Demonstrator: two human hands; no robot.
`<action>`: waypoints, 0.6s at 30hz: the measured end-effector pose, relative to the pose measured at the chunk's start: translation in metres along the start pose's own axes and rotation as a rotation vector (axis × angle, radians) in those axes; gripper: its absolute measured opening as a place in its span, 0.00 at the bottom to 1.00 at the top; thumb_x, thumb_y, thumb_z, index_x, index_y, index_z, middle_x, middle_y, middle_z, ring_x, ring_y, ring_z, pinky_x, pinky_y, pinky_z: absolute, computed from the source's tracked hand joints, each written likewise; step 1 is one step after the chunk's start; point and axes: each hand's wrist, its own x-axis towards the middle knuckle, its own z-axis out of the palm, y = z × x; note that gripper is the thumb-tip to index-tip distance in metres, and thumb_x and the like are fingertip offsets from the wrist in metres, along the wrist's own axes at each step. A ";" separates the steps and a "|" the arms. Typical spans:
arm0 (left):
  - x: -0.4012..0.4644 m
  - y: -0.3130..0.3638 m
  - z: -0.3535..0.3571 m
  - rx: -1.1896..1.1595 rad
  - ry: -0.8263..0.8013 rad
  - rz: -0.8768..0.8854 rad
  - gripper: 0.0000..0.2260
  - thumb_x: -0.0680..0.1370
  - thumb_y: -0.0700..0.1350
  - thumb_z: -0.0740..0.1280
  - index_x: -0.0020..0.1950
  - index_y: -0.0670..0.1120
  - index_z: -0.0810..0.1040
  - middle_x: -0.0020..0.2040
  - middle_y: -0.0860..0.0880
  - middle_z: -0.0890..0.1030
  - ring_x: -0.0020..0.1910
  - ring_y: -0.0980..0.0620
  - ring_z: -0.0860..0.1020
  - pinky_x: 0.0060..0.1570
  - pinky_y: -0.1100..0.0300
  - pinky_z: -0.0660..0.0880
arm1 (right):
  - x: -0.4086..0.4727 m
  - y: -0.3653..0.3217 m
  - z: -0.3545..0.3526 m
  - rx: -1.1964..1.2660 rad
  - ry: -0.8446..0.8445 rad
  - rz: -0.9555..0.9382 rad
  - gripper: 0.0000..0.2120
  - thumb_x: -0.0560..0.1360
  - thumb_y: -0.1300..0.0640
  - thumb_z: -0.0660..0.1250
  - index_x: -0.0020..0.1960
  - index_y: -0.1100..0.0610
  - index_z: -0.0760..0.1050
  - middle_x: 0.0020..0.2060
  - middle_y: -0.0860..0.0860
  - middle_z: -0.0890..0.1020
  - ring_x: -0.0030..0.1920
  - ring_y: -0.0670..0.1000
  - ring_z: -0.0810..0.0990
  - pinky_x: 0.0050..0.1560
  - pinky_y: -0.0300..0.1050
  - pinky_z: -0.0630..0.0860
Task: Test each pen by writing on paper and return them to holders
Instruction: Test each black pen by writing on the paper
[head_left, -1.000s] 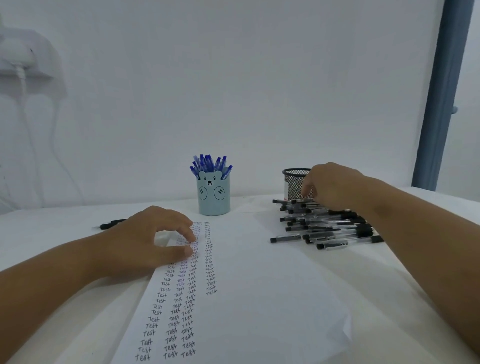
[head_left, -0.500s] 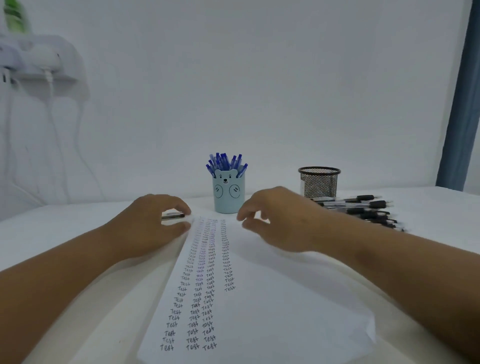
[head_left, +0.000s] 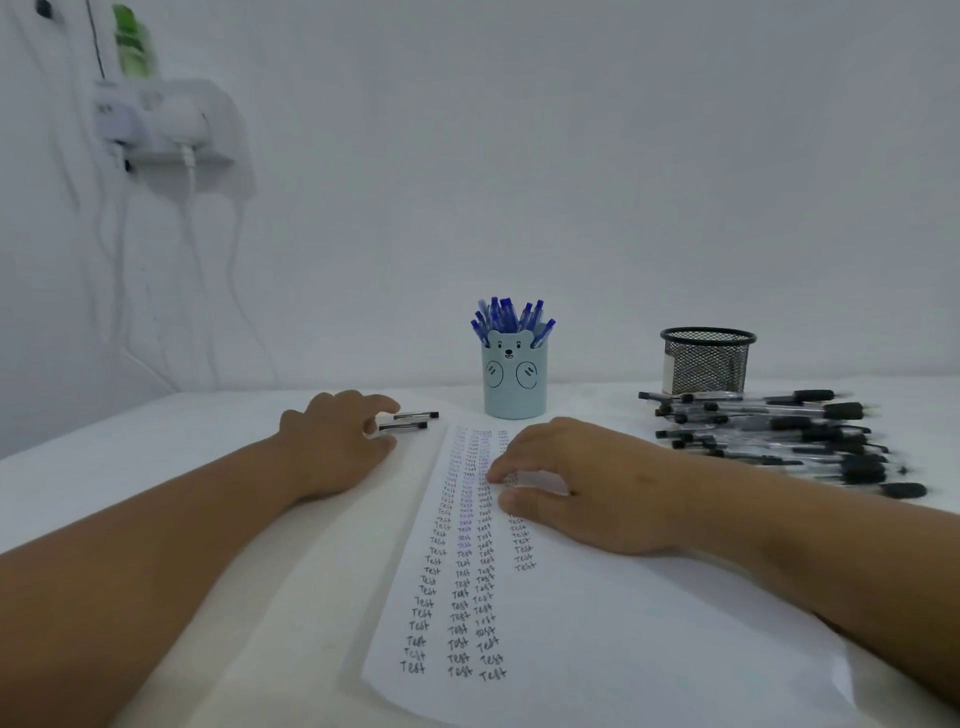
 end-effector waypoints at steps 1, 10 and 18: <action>0.000 0.001 0.001 0.031 0.000 -0.003 0.15 0.83 0.57 0.60 0.70 0.65 0.69 0.60 0.57 0.72 0.66 0.51 0.69 0.66 0.51 0.64 | 0.000 0.000 0.000 0.002 0.002 -0.005 0.19 0.81 0.39 0.59 0.69 0.43 0.75 0.65 0.39 0.75 0.67 0.42 0.69 0.71 0.45 0.66; -0.002 0.003 0.004 -0.140 0.077 0.042 0.01 0.81 0.52 0.65 0.53 0.58 0.75 0.51 0.61 0.76 0.57 0.53 0.75 0.64 0.50 0.68 | -0.001 0.000 0.000 0.017 -0.004 -0.001 0.19 0.81 0.39 0.59 0.69 0.43 0.75 0.65 0.39 0.75 0.67 0.41 0.68 0.71 0.42 0.64; -0.010 0.015 -0.005 -0.108 0.133 0.125 0.05 0.84 0.48 0.61 0.50 0.58 0.73 0.47 0.58 0.77 0.48 0.54 0.74 0.53 0.55 0.64 | 0.000 0.001 0.002 0.025 0.000 -0.004 0.19 0.81 0.39 0.59 0.69 0.42 0.75 0.65 0.38 0.74 0.67 0.40 0.68 0.70 0.40 0.64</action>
